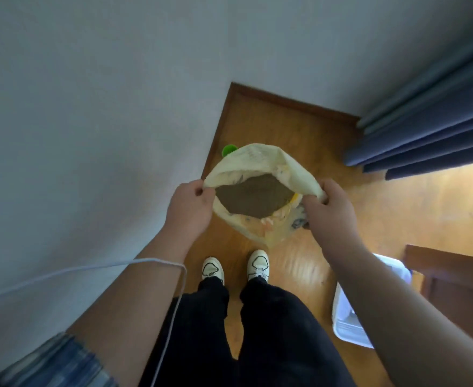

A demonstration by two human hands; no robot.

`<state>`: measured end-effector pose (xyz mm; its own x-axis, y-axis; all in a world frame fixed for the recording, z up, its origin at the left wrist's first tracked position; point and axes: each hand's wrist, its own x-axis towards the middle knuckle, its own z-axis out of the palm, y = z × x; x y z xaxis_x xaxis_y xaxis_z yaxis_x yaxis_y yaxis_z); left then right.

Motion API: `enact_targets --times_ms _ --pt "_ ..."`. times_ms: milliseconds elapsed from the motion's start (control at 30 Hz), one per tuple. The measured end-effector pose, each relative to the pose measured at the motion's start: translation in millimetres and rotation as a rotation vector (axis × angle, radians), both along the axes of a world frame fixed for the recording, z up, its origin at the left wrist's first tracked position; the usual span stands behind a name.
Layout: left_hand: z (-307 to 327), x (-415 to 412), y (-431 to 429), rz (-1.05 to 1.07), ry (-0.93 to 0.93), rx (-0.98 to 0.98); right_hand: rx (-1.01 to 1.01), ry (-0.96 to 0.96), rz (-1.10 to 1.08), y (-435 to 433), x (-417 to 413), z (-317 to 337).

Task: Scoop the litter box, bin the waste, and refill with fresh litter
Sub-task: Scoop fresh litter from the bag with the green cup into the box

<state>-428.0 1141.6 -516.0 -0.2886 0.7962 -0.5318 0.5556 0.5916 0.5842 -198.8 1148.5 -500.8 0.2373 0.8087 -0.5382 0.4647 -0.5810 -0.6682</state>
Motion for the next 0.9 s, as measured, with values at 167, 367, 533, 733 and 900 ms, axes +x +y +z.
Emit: enact_targets --times_ms 167,367,533,733,900 --pt "148 34 20 -0.037 -0.175 0.188 0.169 0.038 -0.033 -6 47 147" --pt "244 64 62 -0.233 -0.178 0.295 0.282 0.086 -0.184 -18 84 239" --pt "275 90 99 -0.542 -0.063 0.289 0.335 0.099 -0.385 -39 91 263" --pt "278 147 109 -0.855 -0.143 0.261 0.321 0.01 -0.723 -101 95 260" --pt "276 221 64 -1.233 -0.186 0.256 0.345 -0.095 -1.037 -196 97 261"
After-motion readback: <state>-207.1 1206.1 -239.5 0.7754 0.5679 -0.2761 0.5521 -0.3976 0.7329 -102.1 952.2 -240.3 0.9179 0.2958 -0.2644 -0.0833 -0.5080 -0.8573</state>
